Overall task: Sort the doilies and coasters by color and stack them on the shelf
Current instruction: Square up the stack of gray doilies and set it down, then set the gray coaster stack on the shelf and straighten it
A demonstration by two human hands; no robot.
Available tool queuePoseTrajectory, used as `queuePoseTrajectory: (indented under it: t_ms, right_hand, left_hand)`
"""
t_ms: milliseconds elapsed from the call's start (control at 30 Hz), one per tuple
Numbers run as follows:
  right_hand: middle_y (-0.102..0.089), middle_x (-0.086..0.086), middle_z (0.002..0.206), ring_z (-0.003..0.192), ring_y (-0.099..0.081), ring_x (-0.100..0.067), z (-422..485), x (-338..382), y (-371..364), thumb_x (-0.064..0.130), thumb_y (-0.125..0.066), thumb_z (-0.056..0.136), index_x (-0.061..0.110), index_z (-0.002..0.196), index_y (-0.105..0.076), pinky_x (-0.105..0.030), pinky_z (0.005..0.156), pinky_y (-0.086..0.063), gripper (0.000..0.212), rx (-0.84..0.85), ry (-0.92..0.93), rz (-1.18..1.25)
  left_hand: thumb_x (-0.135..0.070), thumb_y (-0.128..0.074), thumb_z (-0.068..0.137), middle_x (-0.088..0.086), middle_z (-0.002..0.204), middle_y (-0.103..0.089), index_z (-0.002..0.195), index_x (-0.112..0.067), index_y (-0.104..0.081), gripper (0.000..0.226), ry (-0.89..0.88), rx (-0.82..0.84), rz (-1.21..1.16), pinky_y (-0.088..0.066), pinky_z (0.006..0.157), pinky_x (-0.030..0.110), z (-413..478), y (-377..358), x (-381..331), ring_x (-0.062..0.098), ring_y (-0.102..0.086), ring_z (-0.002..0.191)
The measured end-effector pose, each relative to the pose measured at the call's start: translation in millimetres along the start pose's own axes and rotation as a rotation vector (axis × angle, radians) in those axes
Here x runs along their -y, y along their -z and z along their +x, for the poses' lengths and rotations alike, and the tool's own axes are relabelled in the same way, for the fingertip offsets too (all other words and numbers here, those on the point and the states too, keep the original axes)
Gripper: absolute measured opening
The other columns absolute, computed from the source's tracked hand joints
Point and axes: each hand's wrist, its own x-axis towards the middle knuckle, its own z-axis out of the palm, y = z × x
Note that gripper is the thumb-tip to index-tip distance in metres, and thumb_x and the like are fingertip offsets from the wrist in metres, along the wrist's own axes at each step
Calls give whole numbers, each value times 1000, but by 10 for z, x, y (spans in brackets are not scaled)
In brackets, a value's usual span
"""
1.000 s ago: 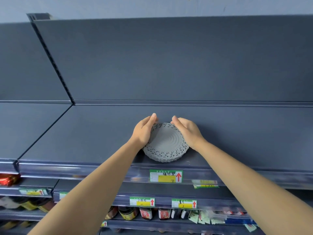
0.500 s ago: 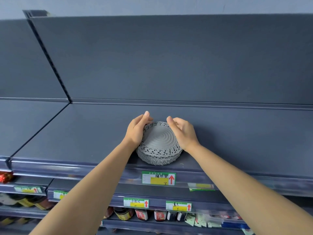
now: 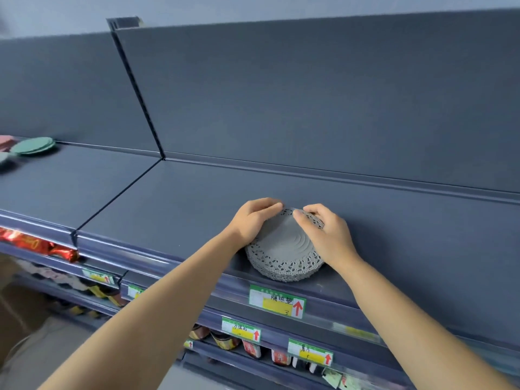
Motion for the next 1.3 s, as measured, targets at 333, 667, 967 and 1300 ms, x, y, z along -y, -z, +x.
queuePoseTrajectory:
  t_ms: [333, 667, 967, 1300]
  right_hand:
    - [-50, -9, 137, 132, -36, -28, 141, 910, -244, 52, -41, 94, 9, 130, -49, -39, 105, -33, 57, 22, 182, -758]
    - [-50, -1, 136, 132, -36, -22, -39, 2673, -2544, 51, -46, 92, 18, 134, -46, -35, 103, -33, 54, 185, 476, -662]
    - [-51, 3, 137, 127, -45, -19, -53, 3601, -4680, 57, -55, 85, 26, 132, -49, -33, 98, -39, 57, 476, 347, -363]
    - [-58, 2, 128, 117, -54, -16, 1224, 3986, -6343, 52, -59, 85, 21, 123, -56, -33, 98, -43, 50, 450, 118, -212]
  left_hand:
    - [-62, -31, 94, -1, 148, -39, 137, -18, -46, 64, -212, -114, 1074, -34, 104, 35, -549, 675, -171, 19, -39, 134]
    - [-68, -37, 87, -2, 112, -61, 118, -20, -53, 59, 242, -472, 1301, -40, 89, 34, -1941, 3330, 605, 22, -54, 109]
    - [-61, -52, 82, -7, 112, -61, 128, -28, -48, 56, 428, -527, 1113, -46, 74, 31, -2481, 5077, 1497, 17, -57, 104]
    - [-60, -53, 85, -1, 142, -47, 141, -17, -37, 72, 418, -677, 673, -42, 95, 34, -1478, 6816, 2446, 19, -47, 127]
